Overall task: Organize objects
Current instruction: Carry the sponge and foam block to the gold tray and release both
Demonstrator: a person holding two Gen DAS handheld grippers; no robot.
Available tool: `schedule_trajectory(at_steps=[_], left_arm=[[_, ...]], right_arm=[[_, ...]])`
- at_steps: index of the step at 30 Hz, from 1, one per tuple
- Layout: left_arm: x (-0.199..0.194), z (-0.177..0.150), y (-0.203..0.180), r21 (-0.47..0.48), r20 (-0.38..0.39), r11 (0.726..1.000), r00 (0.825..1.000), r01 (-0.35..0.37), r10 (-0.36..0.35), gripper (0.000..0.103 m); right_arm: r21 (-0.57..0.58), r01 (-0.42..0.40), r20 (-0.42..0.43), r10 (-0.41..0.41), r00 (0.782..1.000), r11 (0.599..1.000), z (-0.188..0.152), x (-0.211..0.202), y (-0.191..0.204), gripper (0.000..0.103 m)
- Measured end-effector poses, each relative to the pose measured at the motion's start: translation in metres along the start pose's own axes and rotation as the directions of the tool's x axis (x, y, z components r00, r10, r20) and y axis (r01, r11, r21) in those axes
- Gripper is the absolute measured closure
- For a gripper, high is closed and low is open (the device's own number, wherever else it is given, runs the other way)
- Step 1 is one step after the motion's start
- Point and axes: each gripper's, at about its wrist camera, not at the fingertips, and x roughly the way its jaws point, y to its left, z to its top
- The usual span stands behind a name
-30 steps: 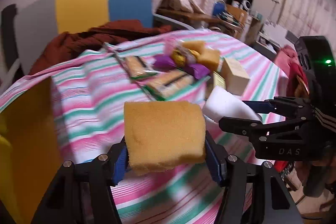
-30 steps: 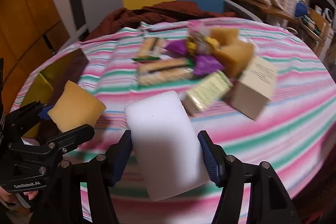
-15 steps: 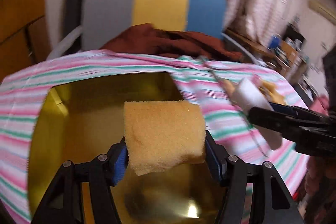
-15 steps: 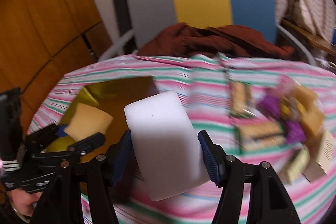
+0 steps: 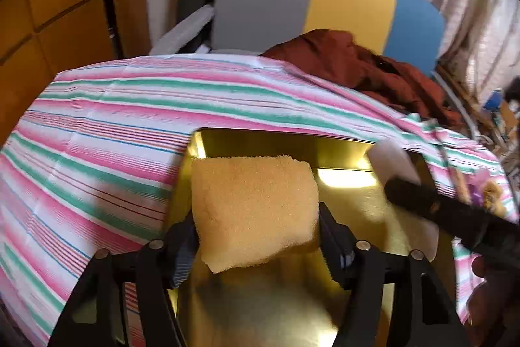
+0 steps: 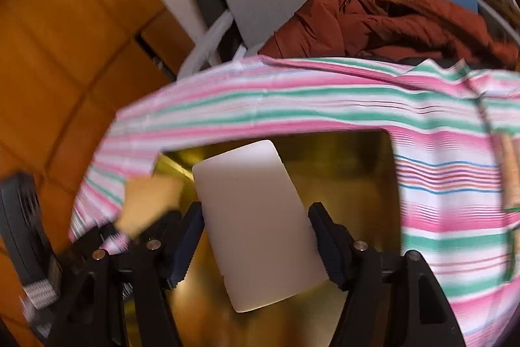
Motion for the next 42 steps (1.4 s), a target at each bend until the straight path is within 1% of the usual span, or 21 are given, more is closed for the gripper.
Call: schedule_trajectory(at_steps=[1, 2, 3, 5, 9, 13, 16, 20, 28, 32, 35, 37, 40, 42], left_arm=[[0.001, 0.001, 0.003, -0.013, -0.001, 1.000, 1.000, -0.004, 0.004, 0.019], [0.002, 0.001, 0.007, -0.037, 0.006, 0.999, 1.000, 0.001, -0.001, 0.007], [0.001, 0.003, 0.009, -0.054, 0.013, 0.999, 1.000, 0.005, -0.005, 0.000], [-0.002, 0.003, 0.011, -0.074, 0.029, 0.997, 1.000, 0.014, -0.012, 0.000], [-0.012, 0.001, 0.012, -0.123, 0.059, 0.992, 0.998, -0.001, 0.008, 0.000], [-0.021, -0.005, 0.007, -0.169, 0.085, 0.985, 0.996, 0.014, 0.001, 0.000], [-0.029, -0.012, 0.000, -0.162, 0.107, 0.987, 0.994, -0.002, 0.019, 0.000], [-0.036, -0.024, -0.009, -0.145, 0.130, 0.989, 0.991, -0.015, 0.035, 0.000], [-0.047, -0.042, -0.034, -0.089, 0.127, 0.996, 0.992, 0.002, 0.009, 0.000], [-0.053, -0.049, -0.053, -0.048, 0.129, 0.998, 0.991, 0.034, -0.028, 0.000], [-0.060, -0.053, -0.071, 0.004, 0.127, 0.996, 0.988, 0.089, -0.089, 0.000], [-0.064, -0.056, -0.083, 0.038, 0.125, 0.992, 0.984, 0.123, -0.126, 0.000], [-0.069, -0.059, -0.103, 0.101, 0.123, 0.987, 0.982, 0.129, -0.141, 0.000], [-0.072, -0.062, -0.118, 0.144, 0.116, 0.980, 0.981, 0.135, -0.152, 0.000]], right_arm=[[0.023, -0.019, 0.009, 0.019, 1.000, 1.000, 0.002, 0.004, -0.001, 0.026], [0.044, -0.033, 0.015, 0.033, 0.999, 0.998, 0.003, 0.005, -0.003, 0.023], [0.058, -0.046, 0.017, 0.045, 0.999, 0.997, 0.003, 0.005, -0.004, 0.018], [0.063, -0.074, 0.021, 0.073, 0.997, 0.995, 0.002, 0.003, -0.005, 0.018], [0.051, -0.072, 0.023, 0.070, 0.997, 0.996, -0.003, -0.008, -0.008, 0.018], [0.062, -0.075, 0.019, 0.074, 0.997, 0.995, -0.010, -0.017, -0.015, 0.018], [0.041, -0.058, 0.020, 0.057, 0.998, 0.997, -0.016, -0.028, -0.017, 0.018], [0.001, -0.037, 0.043, 0.037, 0.998, 0.999, -0.023, -0.045, -0.017, 0.018], [-0.068, 0.040, 0.091, -0.034, 0.995, 0.997, -0.036, -0.079, -0.025, 0.018], [-0.078, 0.103, 0.138, -0.092, 0.986, 0.992, -0.047, -0.101, -0.041, 0.018], [-0.066, 0.146, 0.168, -0.133, 0.977, 0.987, -0.055, -0.118, -0.057, 0.018], [-0.044, 0.180, 0.181, -0.169, 0.969, 0.983, -0.061, -0.129, -0.071, 0.018], [0.032, 0.222, 0.194, -0.224, 0.955, 0.974, -0.071, -0.148, -0.102, 0.018], [0.101, 0.256, 0.206, -0.272, 0.940, 0.961, -0.079, -0.163, -0.125, 0.018]])
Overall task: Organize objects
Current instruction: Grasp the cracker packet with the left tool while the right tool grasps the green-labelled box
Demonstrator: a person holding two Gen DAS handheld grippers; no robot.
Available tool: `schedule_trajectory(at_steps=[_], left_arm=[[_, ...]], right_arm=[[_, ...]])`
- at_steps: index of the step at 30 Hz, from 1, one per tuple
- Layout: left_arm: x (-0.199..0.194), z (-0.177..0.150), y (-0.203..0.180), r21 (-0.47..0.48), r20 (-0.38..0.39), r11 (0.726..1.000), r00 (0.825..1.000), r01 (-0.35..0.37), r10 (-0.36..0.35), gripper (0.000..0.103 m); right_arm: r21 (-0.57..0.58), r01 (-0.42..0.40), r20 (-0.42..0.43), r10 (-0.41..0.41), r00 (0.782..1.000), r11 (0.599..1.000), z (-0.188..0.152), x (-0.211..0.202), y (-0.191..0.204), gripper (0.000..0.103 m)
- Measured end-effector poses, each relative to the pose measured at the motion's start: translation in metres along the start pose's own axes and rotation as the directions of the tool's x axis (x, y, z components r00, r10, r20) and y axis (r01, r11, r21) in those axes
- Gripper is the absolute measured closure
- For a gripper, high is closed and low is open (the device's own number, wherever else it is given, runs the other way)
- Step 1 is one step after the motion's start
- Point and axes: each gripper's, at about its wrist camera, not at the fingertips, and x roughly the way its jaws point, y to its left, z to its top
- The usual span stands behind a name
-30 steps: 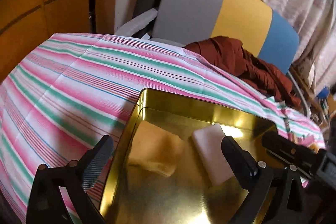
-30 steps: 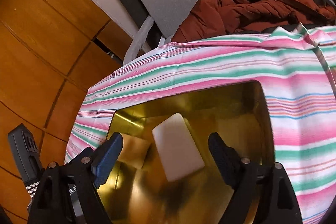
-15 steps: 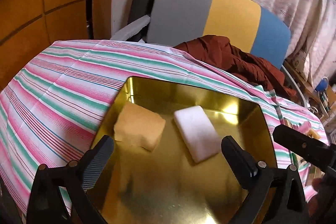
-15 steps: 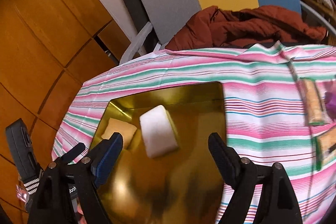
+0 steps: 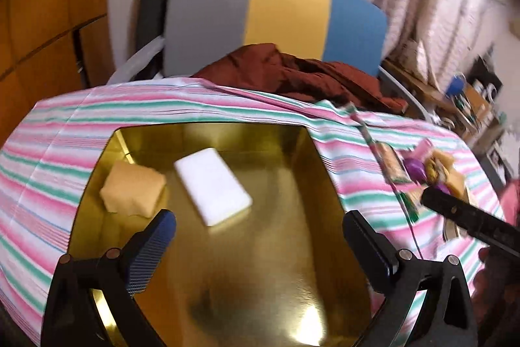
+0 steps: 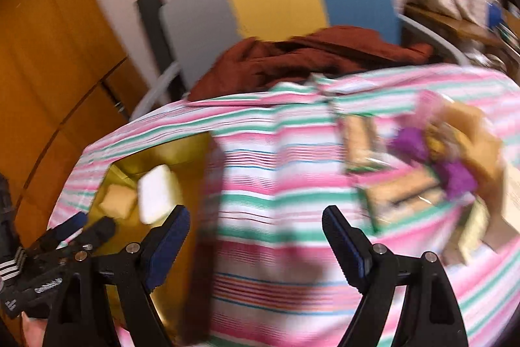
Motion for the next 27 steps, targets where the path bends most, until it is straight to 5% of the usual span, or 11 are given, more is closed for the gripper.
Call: schedule_trajectory(at_steps=[7, 15, 21, 27], left_arm=[[0.001, -0.005, -0.043, 0.089, -0.028, 0.993, 0.997, 0.076, -0.073, 0.000], [0.006, -0.012, -0.086, 0.190, -0.070, 0.974, 0.992, 0.121, -0.109, 0.000], [0.013, -0.015, -0.112, 0.247, -0.096, 0.959, 0.988, 0.139, -0.119, 0.000], [0.027, -0.010, -0.145, 0.315, -0.107, 0.937, 0.986, 0.154, -0.126, 0.000]], right_arm=[[0.235, 0.264, 0.011, -0.274, 0.962, 0.935, -0.019, -0.029, -0.099, 0.020], [0.473, 0.247, -0.084, -0.236, 0.968, 0.846, -0.026, -0.001, -0.179, 0.040], [0.457, 0.217, -0.037, -0.225, 0.974, 0.863, -0.021, 0.016, -0.193, 0.060], [0.369, 0.184, 0.027, -0.209, 0.978, 0.911, -0.023, 0.012, -0.193, 0.070]])
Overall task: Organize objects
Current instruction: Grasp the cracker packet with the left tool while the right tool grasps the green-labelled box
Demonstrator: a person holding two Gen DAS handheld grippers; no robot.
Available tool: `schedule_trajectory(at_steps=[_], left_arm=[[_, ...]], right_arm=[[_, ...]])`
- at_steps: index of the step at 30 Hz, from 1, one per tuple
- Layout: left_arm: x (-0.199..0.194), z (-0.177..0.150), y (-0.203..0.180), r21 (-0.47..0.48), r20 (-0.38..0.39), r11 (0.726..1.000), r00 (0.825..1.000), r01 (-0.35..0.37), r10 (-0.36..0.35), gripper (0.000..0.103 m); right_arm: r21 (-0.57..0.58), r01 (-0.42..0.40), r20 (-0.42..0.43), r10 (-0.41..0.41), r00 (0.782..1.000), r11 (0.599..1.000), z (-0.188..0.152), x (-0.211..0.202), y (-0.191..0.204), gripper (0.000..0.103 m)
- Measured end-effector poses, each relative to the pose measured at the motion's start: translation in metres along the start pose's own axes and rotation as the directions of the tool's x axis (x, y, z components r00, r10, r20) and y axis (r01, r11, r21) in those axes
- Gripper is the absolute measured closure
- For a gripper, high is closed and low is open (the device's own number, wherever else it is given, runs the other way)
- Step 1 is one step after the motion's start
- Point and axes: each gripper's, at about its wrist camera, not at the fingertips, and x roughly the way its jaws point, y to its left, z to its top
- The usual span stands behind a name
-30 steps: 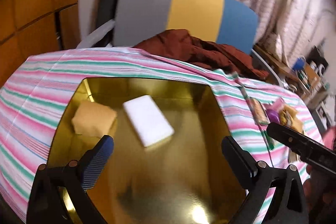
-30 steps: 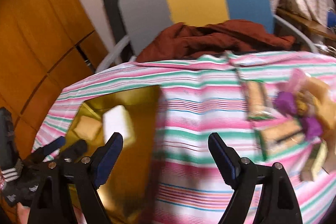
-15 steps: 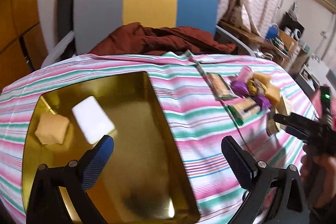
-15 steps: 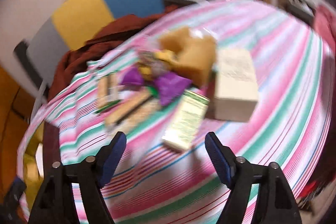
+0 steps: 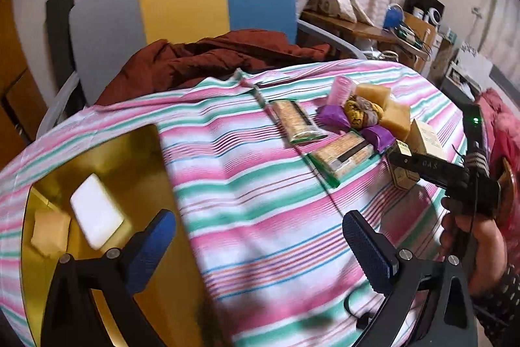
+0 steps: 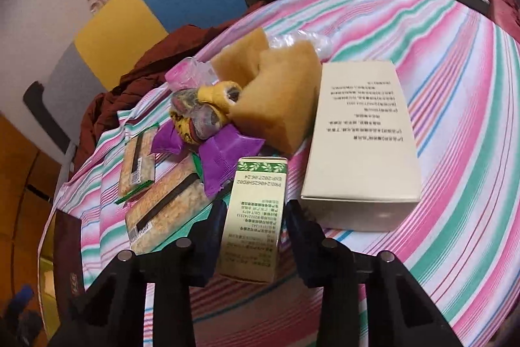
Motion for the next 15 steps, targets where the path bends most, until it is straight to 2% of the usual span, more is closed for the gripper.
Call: schedule_trajectory(at_steps=[3, 7, 10, 15], left_arm=[[0.016, 0.012, -0.018, 0.069, -0.002, 0.998, 1.000, -0.004, 0.004, 0.000], [0.047, 0.024, -0.045, 0.186, -0.048, 0.982, 0.999, 0.035, -0.026, 0.000], [0.075, 0.033, -0.068, 0.281, -0.085, 0.957, 0.995, 0.072, -0.050, 0.000], [0.115, 0.046, -0.095, 0.401, -0.109, 0.913, 0.993, 0.077, -0.036, 0.000]], right_arm=[[-0.067, 0.024, 0.036, -0.021, 0.999, 0.997, -0.003, -0.001, -0.003, 0.074], [-0.109, -0.005, 0.081, 0.014, 0.997, 0.994, -0.008, -0.004, -0.009, 0.074], [-0.100, -0.032, 0.090, 0.041, 0.995, 0.994, -0.008, -0.004, -0.012, 0.073], [-0.065, -0.087, 0.101, 0.094, 0.990, 0.994, -0.008, -0.004, -0.020, 0.073]])
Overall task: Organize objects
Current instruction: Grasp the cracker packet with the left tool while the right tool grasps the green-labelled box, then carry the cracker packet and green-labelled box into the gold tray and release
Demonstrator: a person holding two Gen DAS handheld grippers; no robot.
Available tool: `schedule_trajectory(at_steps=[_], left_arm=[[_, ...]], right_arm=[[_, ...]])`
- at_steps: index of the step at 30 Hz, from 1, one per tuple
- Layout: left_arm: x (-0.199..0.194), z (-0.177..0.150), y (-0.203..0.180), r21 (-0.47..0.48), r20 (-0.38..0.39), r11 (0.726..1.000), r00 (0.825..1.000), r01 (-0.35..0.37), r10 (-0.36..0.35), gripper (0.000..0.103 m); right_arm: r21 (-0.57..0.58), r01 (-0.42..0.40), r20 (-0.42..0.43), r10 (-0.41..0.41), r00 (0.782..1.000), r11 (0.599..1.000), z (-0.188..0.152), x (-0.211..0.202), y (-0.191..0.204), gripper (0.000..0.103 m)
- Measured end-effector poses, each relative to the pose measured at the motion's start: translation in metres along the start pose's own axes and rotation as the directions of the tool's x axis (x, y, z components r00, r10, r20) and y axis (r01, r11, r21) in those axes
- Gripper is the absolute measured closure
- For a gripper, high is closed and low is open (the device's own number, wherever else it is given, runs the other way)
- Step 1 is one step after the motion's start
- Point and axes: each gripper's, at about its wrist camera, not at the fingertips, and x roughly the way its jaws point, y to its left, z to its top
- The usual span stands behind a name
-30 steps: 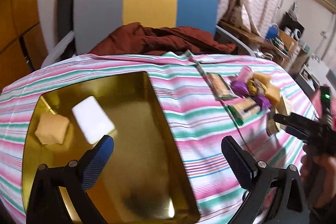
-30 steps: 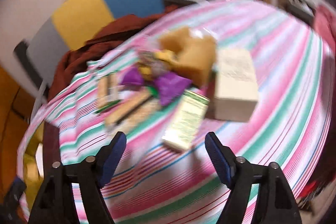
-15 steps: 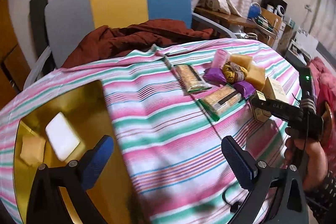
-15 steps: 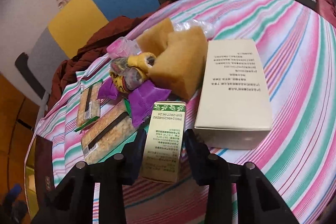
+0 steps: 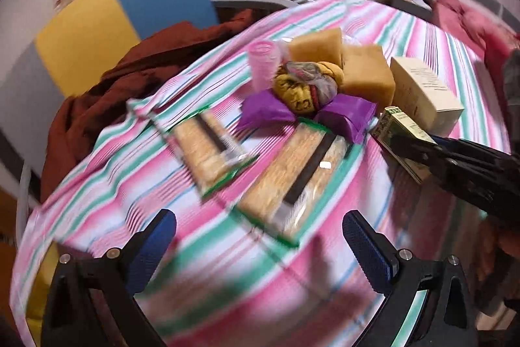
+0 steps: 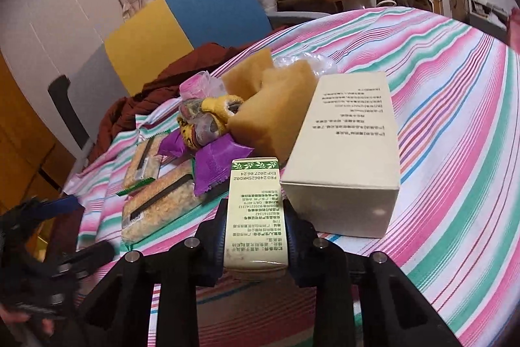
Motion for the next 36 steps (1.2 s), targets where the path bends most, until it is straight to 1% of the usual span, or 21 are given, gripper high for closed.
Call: schedule_trajectory(at_steps=[2, 5, 8, 10, 11, 12, 15, 18, 21, 25, 30, 33, 36], left_arm=[[0.010, 0.008, -0.004, 0.025, -0.007, 1.000, 1.000, 0.011, -0.011, 0.000], [0.027, 0.018, -0.007, 0.054, -0.023, 0.998, 1.000, 0.016, -0.015, 0.001], [0.043, 0.018, -0.008, 0.053, -0.053, 0.997, 0.997, 0.061, -0.058, 0.013], [0.042, 0.017, -0.005, 0.014, -0.020, 0.995, 0.995, 0.100, -0.099, 0.025], [0.042, 0.017, -0.004, -0.010, -0.015, 0.994, 0.994, 0.112, -0.112, 0.034], [0.041, 0.015, -0.004, -0.039, -0.004, 0.992, 0.993, 0.121, -0.121, 0.041], [0.035, 0.008, -0.013, -0.052, 0.040, 0.992, 0.992, 0.119, -0.117, 0.047], [0.030, -0.004, -0.018, -0.072, 0.092, 0.991, 0.990, 0.117, -0.110, 0.049], [0.021, -0.012, -0.024, -0.068, 0.110, 0.993, 0.990, 0.098, -0.090, 0.051], [0.011, -0.030, -0.028, -0.080, 0.140, 0.994, 0.988, 0.075, -0.064, 0.051], [-0.002, -0.051, -0.021, -0.153, 0.151, 0.988, 0.988, 0.036, -0.013, 0.052], [-0.008, -0.059, -0.018, -0.197, 0.150, 0.980, 0.989, 0.032, -0.002, 0.052], [-0.012, -0.065, -0.019, -0.212, 0.152, 0.977, 0.988, 0.033, -0.001, 0.052]], right_arm=[[-0.004, 0.009, -0.005, -0.009, 1.000, 1.000, -0.001, 0.001, 0.001, 0.073], [0.002, -0.003, -0.002, 0.003, 1.000, 1.000, -0.002, 0.001, -0.001, 0.073], [0.022, -0.028, 0.003, 0.028, 1.000, 0.999, -0.002, 0.001, -0.005, 0.073], [0.028, -0.035, 0.006, 0.035, 0.999, 0.999, -0.003, 0.000, -0.007, 0.073], [0.028, -0.036, 0.007, 0.035, 0.999, 0.999, -0.003, -0.001, -0.008, 0.073], [0.028, -0.035, 0.007, 0.035, 0.999, 0.999, -0.004, -0.001, -0.008, 0.073], [0.028, -0.036, 0.009, 0.036, 0.999, 0.999, -0.005, -0.001, -0.009, 0.073], [0.031, -0.040, 0.009, 0.039, 0.999, 0.999, -0.004, 0.000, -0.008, 0.073], [0.030, -0.039, 0.010, 0.038, 0.999, 0.999, -0.004, 0.001, -0.008, 0.073], [0.025, -0.035, 0.010, 0.034, 0.999, 0.999, -0.004, 0.001, -0.008, 0.073], [0.006, -0.016, 0.001, 0.016, 1.000, 1.000, -0.003, 0.000, -0.005, 0.073], [-0.015, 0.009, -0.008, -0.009, 1.000, 1.000, -0.005, -0.002, 0.001, 0.073], [-0.018, 0.011, -0.018, -0.011, 1.000, 1.000, -0.011, -0.010, 0.005, 0.073]])
